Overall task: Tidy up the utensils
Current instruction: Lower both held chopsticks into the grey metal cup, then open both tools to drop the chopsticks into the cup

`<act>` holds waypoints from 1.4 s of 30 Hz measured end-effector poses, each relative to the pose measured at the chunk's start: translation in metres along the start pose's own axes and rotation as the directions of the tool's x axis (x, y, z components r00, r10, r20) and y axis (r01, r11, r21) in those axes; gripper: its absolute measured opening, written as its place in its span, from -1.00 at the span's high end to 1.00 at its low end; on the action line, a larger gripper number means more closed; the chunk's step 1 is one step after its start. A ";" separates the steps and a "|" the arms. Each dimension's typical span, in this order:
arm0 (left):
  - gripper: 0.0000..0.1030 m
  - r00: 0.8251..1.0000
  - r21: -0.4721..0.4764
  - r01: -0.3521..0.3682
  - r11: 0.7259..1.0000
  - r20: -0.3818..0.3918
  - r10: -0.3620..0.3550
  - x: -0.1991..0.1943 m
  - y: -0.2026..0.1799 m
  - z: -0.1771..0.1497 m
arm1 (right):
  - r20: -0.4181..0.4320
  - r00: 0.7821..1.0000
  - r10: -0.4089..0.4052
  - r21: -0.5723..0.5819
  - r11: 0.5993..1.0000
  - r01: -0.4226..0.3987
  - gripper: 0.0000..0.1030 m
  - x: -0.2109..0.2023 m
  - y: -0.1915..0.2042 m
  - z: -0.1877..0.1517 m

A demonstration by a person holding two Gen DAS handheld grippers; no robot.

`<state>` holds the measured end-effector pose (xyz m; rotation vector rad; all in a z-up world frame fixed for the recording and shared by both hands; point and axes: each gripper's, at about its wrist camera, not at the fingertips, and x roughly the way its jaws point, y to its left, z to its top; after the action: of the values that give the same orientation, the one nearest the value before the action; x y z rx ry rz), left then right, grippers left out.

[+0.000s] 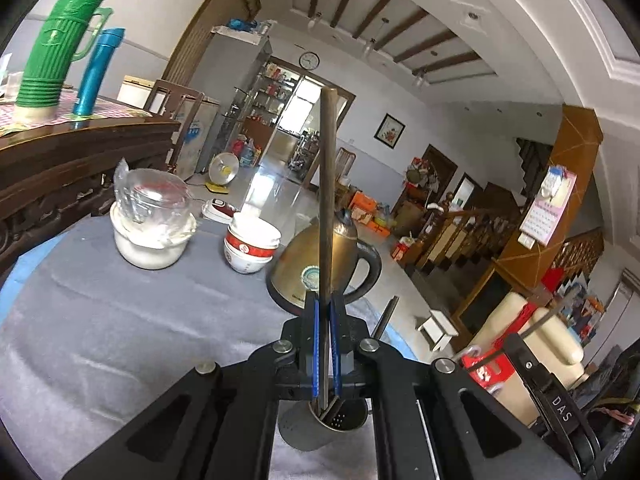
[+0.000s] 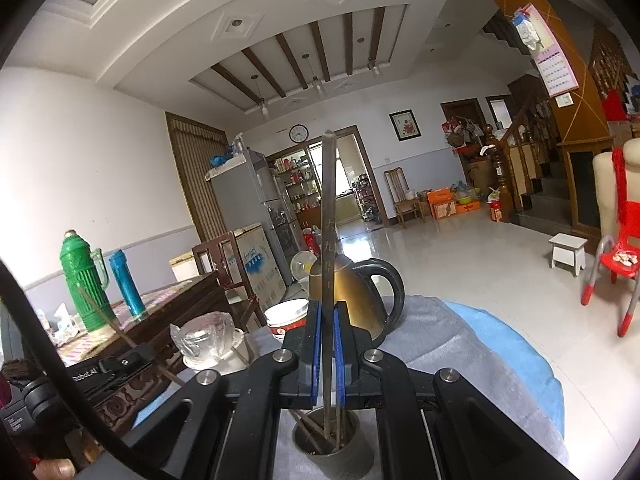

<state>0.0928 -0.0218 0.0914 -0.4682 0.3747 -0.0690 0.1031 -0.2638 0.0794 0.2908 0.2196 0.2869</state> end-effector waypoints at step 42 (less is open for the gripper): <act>0.89 0.970 0.133 -0.002 0.991 -0.242 0.035 0.077 -0.016 -0.041 | -0.219 0.975 -0.034 -0.065 0.998 0.020 0.87 0.072 -0.017 -0.050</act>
<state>0.1501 -0.0646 0.0389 -0.3258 0.6125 -0.1333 0.1618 -0.2444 0.0149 0.1941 0.4318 0.2987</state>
